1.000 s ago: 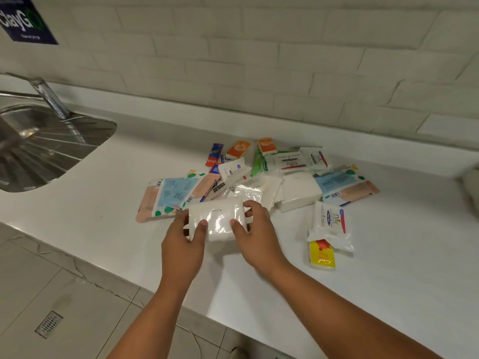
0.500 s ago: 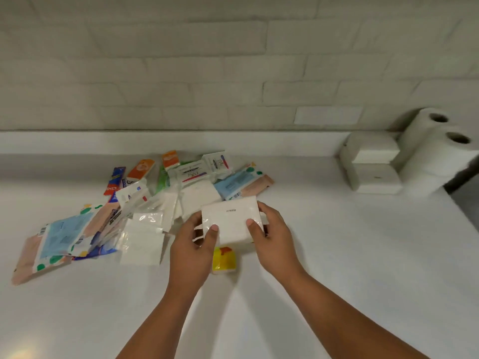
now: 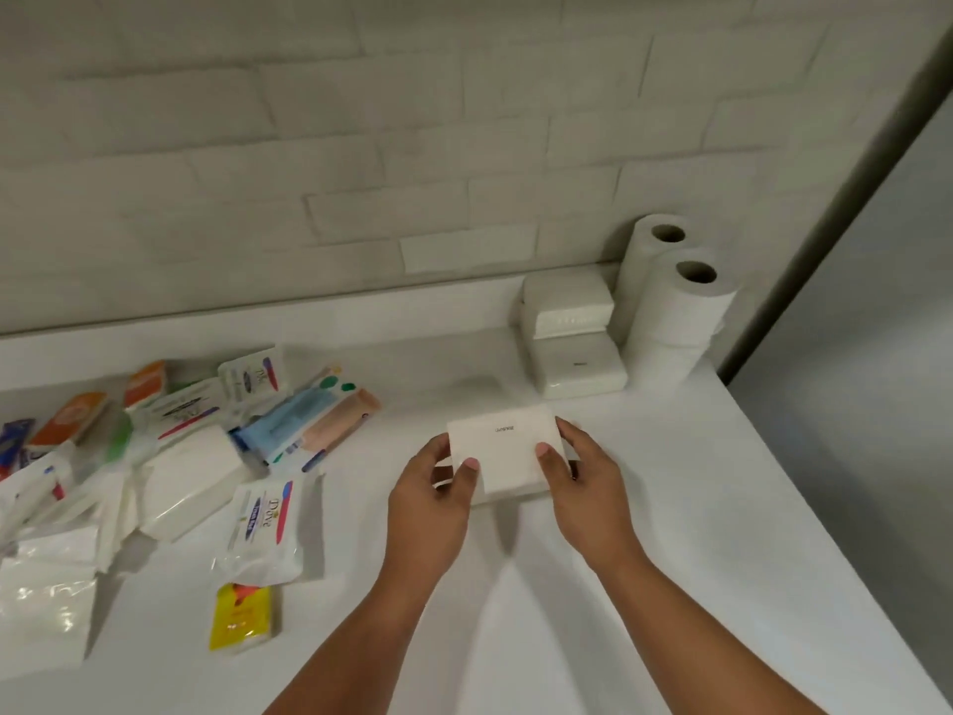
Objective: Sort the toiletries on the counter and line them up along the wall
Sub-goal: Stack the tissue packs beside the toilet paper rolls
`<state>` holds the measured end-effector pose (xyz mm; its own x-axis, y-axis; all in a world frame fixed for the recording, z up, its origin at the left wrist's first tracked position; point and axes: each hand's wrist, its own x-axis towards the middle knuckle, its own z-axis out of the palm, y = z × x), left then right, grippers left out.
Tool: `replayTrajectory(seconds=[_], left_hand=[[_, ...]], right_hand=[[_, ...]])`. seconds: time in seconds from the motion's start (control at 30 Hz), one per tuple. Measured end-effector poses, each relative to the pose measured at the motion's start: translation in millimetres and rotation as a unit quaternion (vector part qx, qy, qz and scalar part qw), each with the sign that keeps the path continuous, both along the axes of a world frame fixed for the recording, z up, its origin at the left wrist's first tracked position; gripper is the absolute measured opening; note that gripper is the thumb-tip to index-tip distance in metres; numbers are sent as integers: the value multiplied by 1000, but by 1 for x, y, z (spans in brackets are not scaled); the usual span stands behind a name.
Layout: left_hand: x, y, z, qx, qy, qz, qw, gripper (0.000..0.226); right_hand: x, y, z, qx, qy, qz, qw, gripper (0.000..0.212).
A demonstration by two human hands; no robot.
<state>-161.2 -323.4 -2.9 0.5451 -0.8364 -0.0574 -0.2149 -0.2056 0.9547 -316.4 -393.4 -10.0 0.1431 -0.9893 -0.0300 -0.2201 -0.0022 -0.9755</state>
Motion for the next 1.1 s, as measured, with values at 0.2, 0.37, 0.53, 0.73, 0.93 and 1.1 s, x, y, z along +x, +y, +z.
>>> replayTrajectory(seconds=[0.2,0.37,0.53,0.73,0.93,1.1], left_hand=[[-42,-73,11,-30,24,-14,999,25],[-59,-123,12,-35,16,-30,999,18],[-60,-164,3,-47,-15,-28,998,18],[-59,-192,-14,-20,-34,-29,999,19],[-60,-207,-22,-21,-7,-21,1000,18],[-62,-215,-24,-11,13,-40,999,31]], right_hand=[[-33,-66,9,-8,44,-49,998,41],[-37,-114,15,-19,82,-69,994,45],[-34,-152,8,-46,119,-78,989,35],[-31,-175,-6,-45,168,-64,983,29],[-26,-197,-2,-41,191,-48,980,23],[-25,-205,3,-12,202,-44,978,31]])
